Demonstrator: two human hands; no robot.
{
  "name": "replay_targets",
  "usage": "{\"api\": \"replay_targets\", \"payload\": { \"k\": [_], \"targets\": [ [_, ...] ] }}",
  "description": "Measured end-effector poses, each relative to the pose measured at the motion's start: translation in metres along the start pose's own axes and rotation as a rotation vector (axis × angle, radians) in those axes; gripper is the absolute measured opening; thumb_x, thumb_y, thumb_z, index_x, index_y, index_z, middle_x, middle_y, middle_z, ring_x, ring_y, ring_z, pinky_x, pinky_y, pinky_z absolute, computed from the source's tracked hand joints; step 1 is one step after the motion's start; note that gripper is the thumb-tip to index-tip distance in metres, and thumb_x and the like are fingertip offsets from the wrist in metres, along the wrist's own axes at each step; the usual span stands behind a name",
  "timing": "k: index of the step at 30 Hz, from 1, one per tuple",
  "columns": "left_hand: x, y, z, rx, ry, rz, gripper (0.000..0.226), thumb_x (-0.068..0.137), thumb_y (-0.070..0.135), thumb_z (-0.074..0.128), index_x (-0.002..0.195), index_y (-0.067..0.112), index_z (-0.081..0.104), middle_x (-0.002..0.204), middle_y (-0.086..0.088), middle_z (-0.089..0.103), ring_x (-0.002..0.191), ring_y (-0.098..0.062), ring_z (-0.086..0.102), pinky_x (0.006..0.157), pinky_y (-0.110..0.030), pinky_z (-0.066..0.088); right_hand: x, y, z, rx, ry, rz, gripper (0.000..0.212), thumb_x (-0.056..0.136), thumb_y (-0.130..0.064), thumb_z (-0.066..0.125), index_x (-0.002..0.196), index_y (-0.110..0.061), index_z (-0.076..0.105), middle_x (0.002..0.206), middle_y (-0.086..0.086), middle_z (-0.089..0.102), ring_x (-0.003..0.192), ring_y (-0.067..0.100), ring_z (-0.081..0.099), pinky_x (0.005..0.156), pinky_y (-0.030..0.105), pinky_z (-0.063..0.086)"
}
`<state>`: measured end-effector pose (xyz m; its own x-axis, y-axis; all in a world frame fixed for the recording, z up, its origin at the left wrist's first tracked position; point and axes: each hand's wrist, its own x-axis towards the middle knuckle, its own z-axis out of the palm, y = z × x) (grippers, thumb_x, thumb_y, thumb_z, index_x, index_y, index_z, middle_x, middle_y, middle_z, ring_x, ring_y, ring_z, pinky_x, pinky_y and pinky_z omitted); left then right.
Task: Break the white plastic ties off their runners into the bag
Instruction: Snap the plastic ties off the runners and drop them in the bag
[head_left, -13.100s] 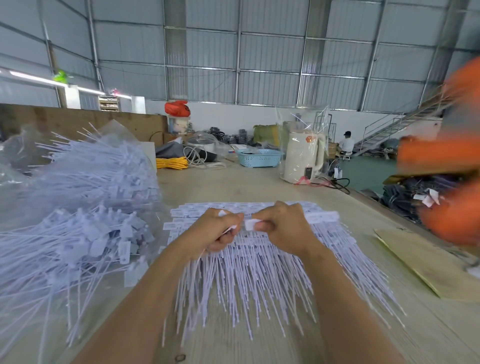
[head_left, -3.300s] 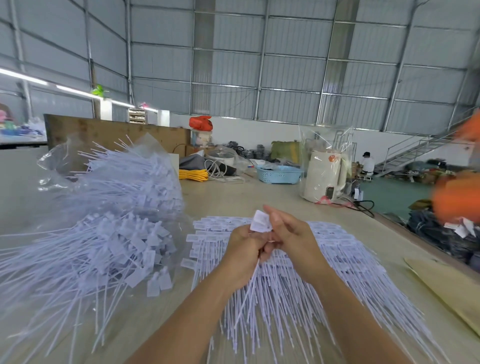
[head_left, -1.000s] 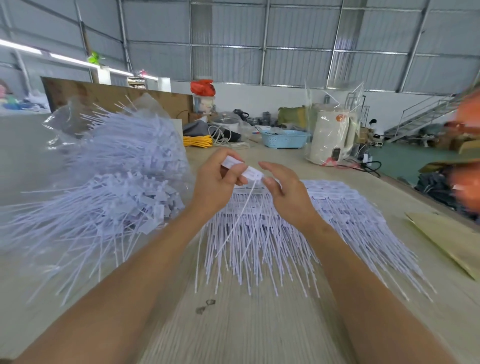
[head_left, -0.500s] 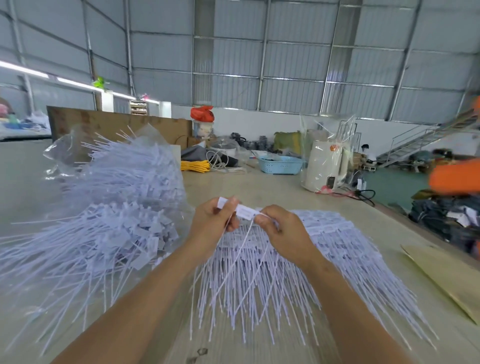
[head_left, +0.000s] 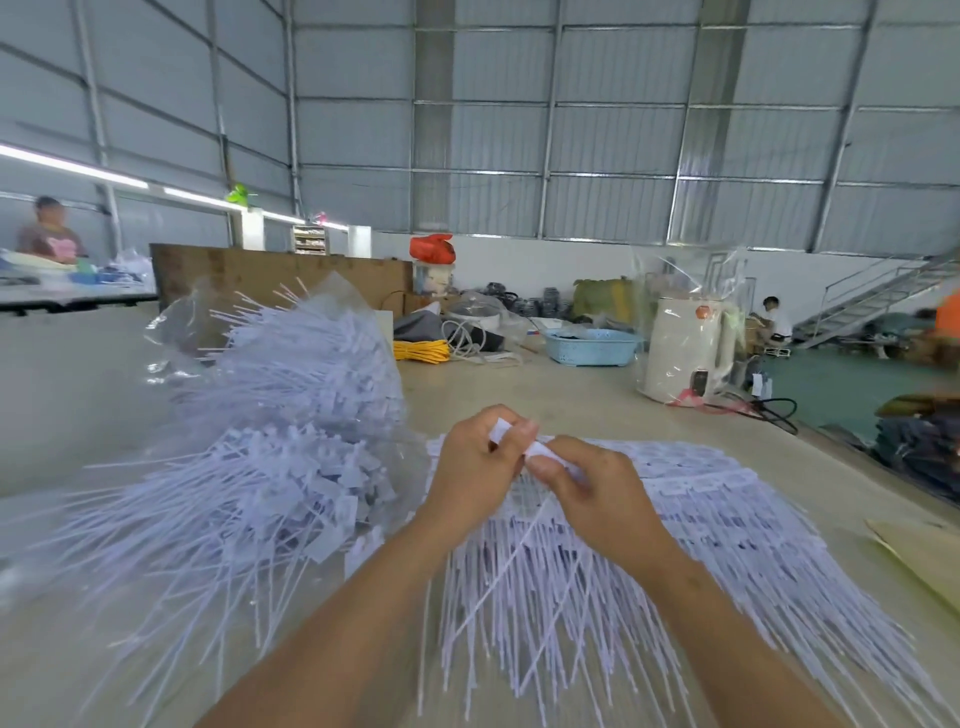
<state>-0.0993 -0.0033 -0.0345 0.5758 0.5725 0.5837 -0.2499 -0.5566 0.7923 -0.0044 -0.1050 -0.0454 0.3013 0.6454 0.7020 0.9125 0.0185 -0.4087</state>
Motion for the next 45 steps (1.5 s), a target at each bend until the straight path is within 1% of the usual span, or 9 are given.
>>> {"api": "replay_targets", "payload": {
  "k": [5,8,10,14,21,26,32,38,45],
  "targets": [
    [0.009,-0.003,-0.024,0.320,-0.006,-0.010,0.028,0.092,0.019,0.059,0.064,0.017,0.055,0.056,0.004,0.051,0.053,-0.010,0.045,0.053,-0.024,0.035,0.000,0.010,-0.014,-0.313,0.114,-0.034,0.033,0.092,-0.022,0.057,0.060,-0.017,0.052,0.053,-0.001,0.050,0.053,0.027,0.050,0.050,0.032,0.033],
    [0.017,-0.017,-0.056,-0.014,0.266,-0.198,0.027,0.092,0.016,0.059,0.066,0.013,0.059,0.049,0.004,0.048,0.045,-0.008,0.038,0.039,-0.014,0.029,-0.001,0.027,-0.046,-0.025,0.295,0.219,0.035,0.093,-0.022,0.054,0.059,-0.023,0.046,0.051,-0.006,0.040,0.053,0.011,0.043,0.052,0.026,0.034],
    [0.019,-0.018,-0.060,-0.328,0.275,-0.260,0.022,0.095,0.013,0.054,0.074,0.010,0.061,0.049,0.003,0.048,0.040,-0.007,0.035,0.036,-0.015,0.026,0.000,0.026,-0.055,0.135,0.396,0.270,0.029,0.096,-0.021,0.050,0.067,-0.026,0.051,0.059,-0.009,0.045,0.057,0.004,0.046,0.057,0.016,0.035],
    [0.015,-0.006,-0.032,-0.633,0.064,-0.349,0.023,0.100,0.015,0.043,0.092,0.010,0.064,0.058,-0.002,0.058,0.041,-0.007,0.044,0.039,-0.016,0.034,-0.001,-0.004,-0.036,0.291,0.245,0.129,0.019,0.099,-0.020,0.042,0.083,-0.017,0.052,0.068,-0.002,0.042,0.061,0.008,0.038,0.058,0.020,0.031],
    [-0.003,-0.004,0.010,-0.667,-0.212,-0.400,0.054,0.083,0.059,0.040,0.085,0.012,0.066,0.071,-0.004,0.066,0.062,-0.014,0.057,0.053,-0.023,0.042,-0.004,-0.017,-0.001,0.102,0.023,-0.045,0.017,0.096,-0.008,0.048,0.111,-0.006,0.054,0.102,0.004,0.052,0.088,0.009,0.050,0.076,0.019,0.039],
    [-0.007,-0.013,0.012,-0.396,-0.060,-0.220,0.025,0.093,0.035,0.052,0.080,0.025,0.071,0.078,-0.014,0.059,0.070,-0.025,0.048,0.062,-0.034,0.037,-0.005,-0.008,0.001,0.096,0.057,-0.005,0.024,0.091,-0.010,0.058,0.115,-0.005,0.054,0.109,0.000,0.047,0.096,0.005,0.050,0.084,0.009,0.038],
    [-0.003,-0.009,0.007,-0.476,-0.051,-0.254,0.034,0.097,0.029,0.047,0.106,0.000,0.063,0.094,-0.023,0.057,0.085,-0.030,0.052,0.075,-0.039,0.039,-0.006,-0.003,0.002,0.103,-0.037,0.060,0.027,0.094,-0.017,0.054,0.120,-0.021,0.050,0.108,-0.007,0.060,0.095,0.006,0.052,0.074,0.014,0.036],
    [-0.006,-0.011,0.015,-0.499,-0.095,-0.283,0.029,0.095,0.033,0.049,0.093,0.008,0.065,0.071,-0.008,0.055,0.062,-0.011,0.050,0.052,-0.017,0.040,-0.004,-0.004,-0.001,0.086,0.154,0.026,0.007,0.090,-0.016,0.061,0.088,-0.017,0.054,0.077,-0.008,0.056,0.071,0.012,0.051,0.064,0.027,0.039],
    [-0.007,-0.007,0.011,-0.467,-0.066,-0.173,0.030,0.100,0.031,0.041,0.085,0.012,0.060,0.056,-0.001,0.048,0.043,-0.009,0.036,0.042,-0.019,0.028,-0.004,-0.001,-0.004,0.060,-0.003,0.054,0.014,0.093,-0.029,0.054,0.091,-0.016,0.052,0.075,-0.004,0.057,0.069,0.014,0.051,0.066,0.032,0.040]
  ]
}}
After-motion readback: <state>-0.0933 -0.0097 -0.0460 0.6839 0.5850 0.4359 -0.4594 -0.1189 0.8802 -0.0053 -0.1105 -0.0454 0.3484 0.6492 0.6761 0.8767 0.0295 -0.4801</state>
